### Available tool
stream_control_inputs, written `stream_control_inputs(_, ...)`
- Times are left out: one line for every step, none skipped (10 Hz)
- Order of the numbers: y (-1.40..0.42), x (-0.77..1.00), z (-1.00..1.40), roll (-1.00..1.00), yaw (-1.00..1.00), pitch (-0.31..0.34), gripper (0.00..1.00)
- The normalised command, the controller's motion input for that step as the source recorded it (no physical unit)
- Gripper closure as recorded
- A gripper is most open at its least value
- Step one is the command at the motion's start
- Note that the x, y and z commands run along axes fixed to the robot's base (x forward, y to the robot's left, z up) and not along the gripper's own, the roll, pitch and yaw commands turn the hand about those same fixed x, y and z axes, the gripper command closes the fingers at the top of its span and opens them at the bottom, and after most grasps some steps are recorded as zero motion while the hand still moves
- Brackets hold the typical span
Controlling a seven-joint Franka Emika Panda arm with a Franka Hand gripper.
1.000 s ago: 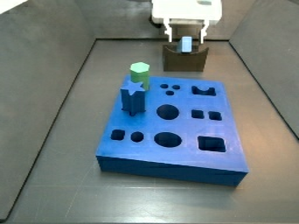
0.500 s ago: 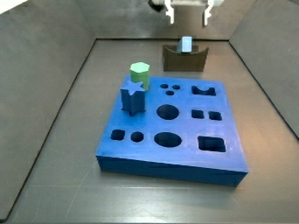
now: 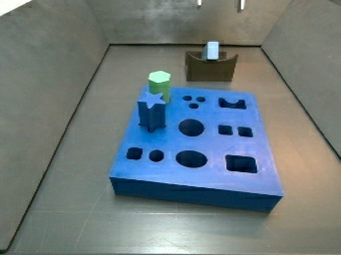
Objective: Pick up the rectangle object. Move up. Place the rectangle object on the fixture. Regrasp the rectangle object. Move to above the board. Insert the rectangle object.
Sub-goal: Regrasp the rectangle object.
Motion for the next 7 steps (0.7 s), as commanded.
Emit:
stream_control_inputs(-0.81, -0.12, 0.47, 1.00, 0.01, 0.031, 0.00)
stream_control_inputs(-0.66, -0.09, 0.26, 1.00, 0.01, 0.029, 0.00)
stream_control_inputs(-0.49, -0.06, 0.08, 1.00, 0.01, 0.026, 0.00)
stream_control_inputs(-0.31, -0.04, 0.04, 1.00, 0.01, 0.025, 0.00)
stream_control_inputs(-0.06, -0.05, 0.04, 1.00, 0.01, 0.021, 0.00)
stream_control_inputs(0.02, -0.05, 0.03, 1.00, 0.01, 0.018, 0.00)
stream_control_inputs(-0.02, -0.04, 0.01, 1.00, 0.01, 0.013, 0.00)
